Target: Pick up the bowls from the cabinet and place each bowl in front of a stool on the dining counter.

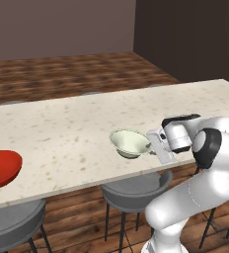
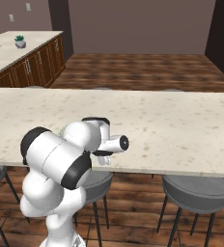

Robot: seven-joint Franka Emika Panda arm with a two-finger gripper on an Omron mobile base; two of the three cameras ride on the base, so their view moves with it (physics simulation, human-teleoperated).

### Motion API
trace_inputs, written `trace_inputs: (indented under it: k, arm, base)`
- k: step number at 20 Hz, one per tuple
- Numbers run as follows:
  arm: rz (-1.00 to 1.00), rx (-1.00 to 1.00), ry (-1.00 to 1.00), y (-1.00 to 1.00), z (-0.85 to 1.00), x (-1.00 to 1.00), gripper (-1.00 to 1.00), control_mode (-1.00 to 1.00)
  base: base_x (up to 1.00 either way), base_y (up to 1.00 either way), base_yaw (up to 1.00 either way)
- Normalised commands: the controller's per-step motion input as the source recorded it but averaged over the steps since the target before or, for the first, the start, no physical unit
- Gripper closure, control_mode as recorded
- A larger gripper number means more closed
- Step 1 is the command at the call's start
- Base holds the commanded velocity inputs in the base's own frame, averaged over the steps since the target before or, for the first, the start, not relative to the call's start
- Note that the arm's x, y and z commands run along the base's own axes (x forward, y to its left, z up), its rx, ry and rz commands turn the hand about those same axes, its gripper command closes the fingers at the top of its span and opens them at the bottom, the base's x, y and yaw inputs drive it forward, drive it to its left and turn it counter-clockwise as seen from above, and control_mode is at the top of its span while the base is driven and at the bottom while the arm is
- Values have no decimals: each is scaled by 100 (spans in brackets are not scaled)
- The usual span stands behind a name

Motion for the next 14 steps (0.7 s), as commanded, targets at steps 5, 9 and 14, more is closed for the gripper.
trace_inputs:
  k: [5,9,14]
  arm:
    - [0,0,0,0,0,0,-100,-100]
    - [0,0,0,1,0,0,-100,-100]
    - [0,-5,0,0,24,0,-100,-100]
  base:
    - [0,0,0]
    - [0,0,0]
    - [0,0,0]
